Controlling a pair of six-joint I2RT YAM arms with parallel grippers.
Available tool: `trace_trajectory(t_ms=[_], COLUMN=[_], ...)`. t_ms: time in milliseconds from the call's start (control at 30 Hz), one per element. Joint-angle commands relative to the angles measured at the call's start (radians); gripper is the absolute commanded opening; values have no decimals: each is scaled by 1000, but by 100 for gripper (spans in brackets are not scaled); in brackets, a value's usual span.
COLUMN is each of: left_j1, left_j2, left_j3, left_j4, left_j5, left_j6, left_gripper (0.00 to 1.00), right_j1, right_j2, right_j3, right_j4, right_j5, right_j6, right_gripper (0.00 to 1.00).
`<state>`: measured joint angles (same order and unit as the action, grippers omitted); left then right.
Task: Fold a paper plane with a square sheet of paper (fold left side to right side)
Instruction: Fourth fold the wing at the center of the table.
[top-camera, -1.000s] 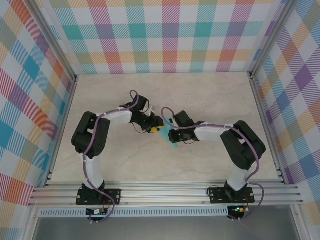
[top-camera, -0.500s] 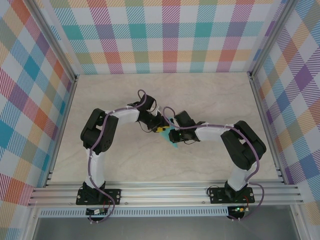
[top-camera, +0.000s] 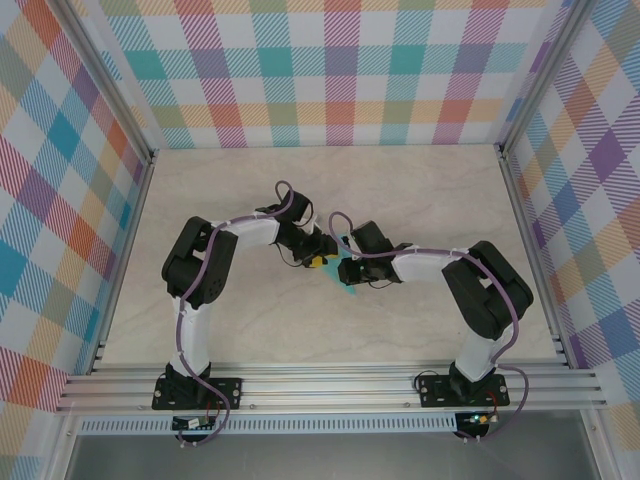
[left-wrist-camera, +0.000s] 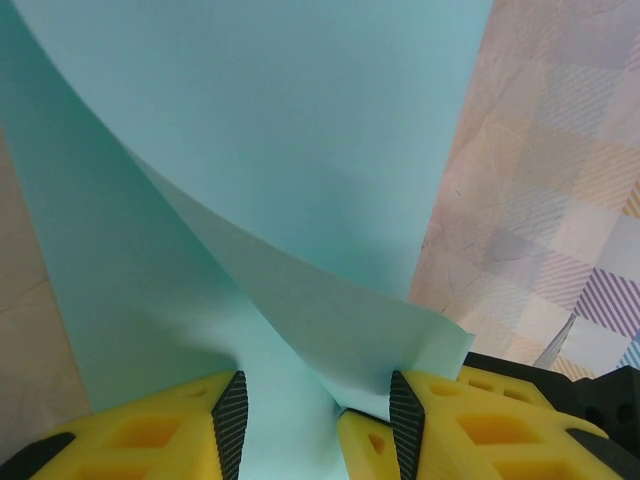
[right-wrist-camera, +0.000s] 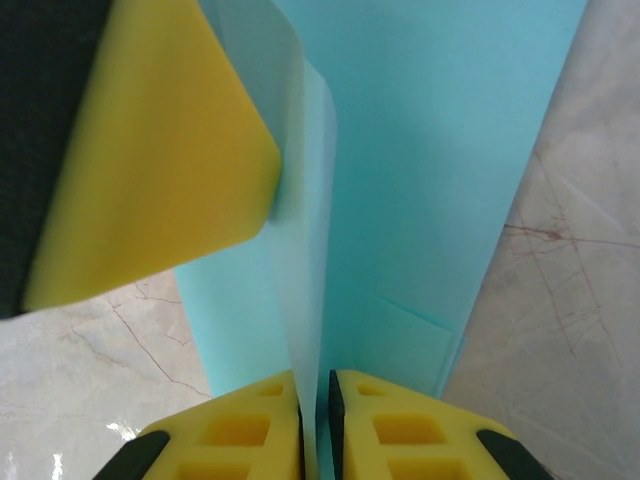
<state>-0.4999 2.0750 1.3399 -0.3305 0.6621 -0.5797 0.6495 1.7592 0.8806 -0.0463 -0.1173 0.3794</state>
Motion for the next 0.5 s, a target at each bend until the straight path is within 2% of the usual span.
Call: trace_trajectory(t_ms=[0, 467], left_j1=[-12, -12], left_j2=[18, 23], left_j3=[14, 13], left_j4=[-27, -31], left_j5=[-9, -15], left_j6=[11, 15], left_gripper=[44, 44], right_j1=[1, -43], right_j2=[13, -107], right_j3=[-25, -32], right_j4=[-33, -53], right_j5=[-31, -125], right_j6=[7, 31], right_gripper=[16, 30])
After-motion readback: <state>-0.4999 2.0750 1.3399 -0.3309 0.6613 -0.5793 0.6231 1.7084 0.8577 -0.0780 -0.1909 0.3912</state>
